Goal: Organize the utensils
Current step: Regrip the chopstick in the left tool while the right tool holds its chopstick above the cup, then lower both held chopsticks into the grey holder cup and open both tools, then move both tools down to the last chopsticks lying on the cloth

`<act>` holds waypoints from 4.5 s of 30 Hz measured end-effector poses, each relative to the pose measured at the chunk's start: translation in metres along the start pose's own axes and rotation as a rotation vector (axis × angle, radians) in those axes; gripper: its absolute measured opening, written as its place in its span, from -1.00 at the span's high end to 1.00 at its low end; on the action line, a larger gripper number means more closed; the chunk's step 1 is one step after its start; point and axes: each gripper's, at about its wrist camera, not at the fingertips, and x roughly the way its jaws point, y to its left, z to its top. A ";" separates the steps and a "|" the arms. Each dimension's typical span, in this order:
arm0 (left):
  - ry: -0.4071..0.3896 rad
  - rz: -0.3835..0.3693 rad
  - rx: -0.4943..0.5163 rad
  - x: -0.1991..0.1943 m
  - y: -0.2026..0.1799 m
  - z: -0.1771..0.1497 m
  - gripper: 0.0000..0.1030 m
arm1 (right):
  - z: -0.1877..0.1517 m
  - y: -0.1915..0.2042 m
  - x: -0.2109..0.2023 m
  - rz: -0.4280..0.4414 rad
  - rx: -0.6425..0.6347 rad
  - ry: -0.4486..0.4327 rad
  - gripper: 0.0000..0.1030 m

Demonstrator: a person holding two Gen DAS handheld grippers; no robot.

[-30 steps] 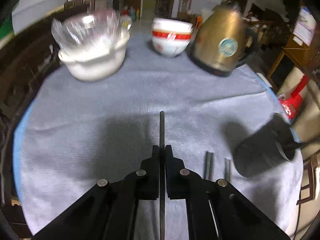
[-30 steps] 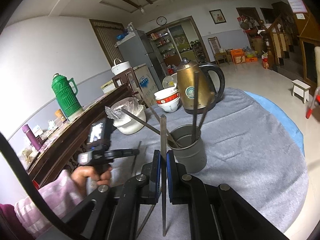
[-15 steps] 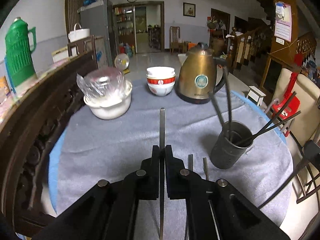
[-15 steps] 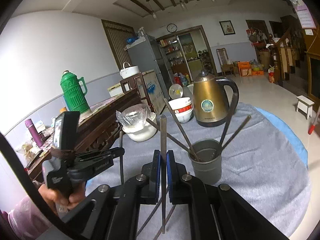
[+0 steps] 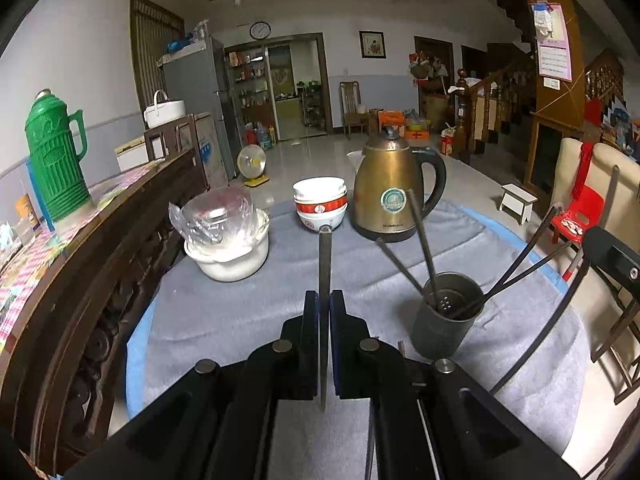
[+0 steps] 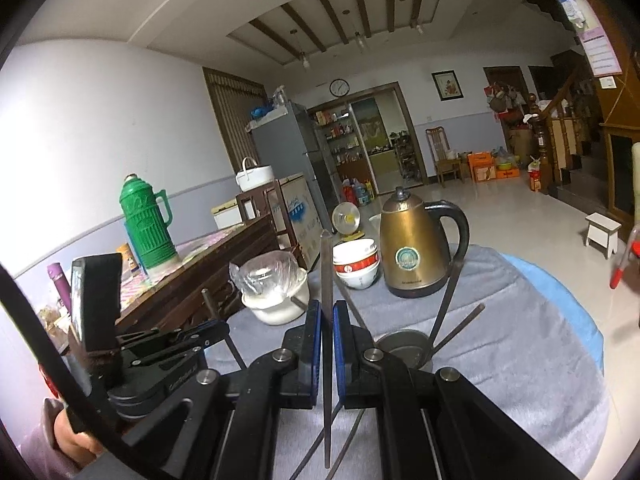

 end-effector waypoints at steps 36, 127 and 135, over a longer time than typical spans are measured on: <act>-0.063 0.027 0.085 -0.015 -0.041 0.042 0.90 | 0.046 -0.032 -0.010 0.003 0.036 -0.084 0.88; 0.505 -0.261 -0.182 0.040 0.026 -0.163 0.09 | -0.167 -0.006 0.166 -0.126 -0.001 0.756 0.78; 0.560 -0.306 -0.144 0.062 -0.001 -0.164 0.10 | -0.161 -0.038 0.137 -0.125 -0.031 0.789 0.80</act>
